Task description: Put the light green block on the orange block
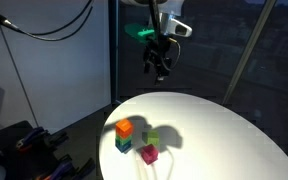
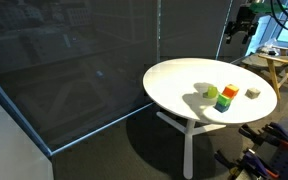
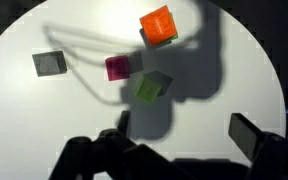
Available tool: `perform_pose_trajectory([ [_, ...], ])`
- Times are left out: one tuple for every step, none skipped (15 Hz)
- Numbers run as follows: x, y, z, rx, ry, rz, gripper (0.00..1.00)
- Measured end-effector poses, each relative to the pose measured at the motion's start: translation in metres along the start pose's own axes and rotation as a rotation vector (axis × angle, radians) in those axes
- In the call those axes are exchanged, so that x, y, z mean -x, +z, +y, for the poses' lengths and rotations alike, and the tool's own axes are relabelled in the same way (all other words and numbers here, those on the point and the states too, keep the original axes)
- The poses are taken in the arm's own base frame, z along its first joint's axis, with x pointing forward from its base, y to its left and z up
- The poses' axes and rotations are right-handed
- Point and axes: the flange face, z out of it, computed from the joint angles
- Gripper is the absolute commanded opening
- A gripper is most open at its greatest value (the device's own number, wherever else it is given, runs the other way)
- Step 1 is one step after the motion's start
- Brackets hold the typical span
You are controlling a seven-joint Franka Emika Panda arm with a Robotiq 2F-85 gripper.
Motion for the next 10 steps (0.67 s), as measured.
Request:
perform_pose_trajectory([
  [-0.003,0.004,0.002,0.0,0.011,-0.004,1.0],
  [-0.007,0.009,0.003,0.0,0.021,-0.007,1.0],
  [-0.01,0.013,0.005,-0.001,0.029,-0.01,1.0],
  [-0.013,0.017,0.007,-0.001,0.037,-0.012,1.0],
  [-0.015,0.02,0.009,0.002,0.043,-0.014,1.0],
  [-0.017,0.024,0.011,0.004,0.048,-0.016,1.0],
  [-0.02,0.028,0.012,0.007,0.052,-0.016,1.0],
  [-0.022,0.032,0.014,0.01,0.055,-0.015,1.0],
  [-0.024,0.037,0.015,0.012,0.058,-0.015,1.0],
  [-0.026,0.041,0.015,0.015,0.06,-0.015,1.0],
])
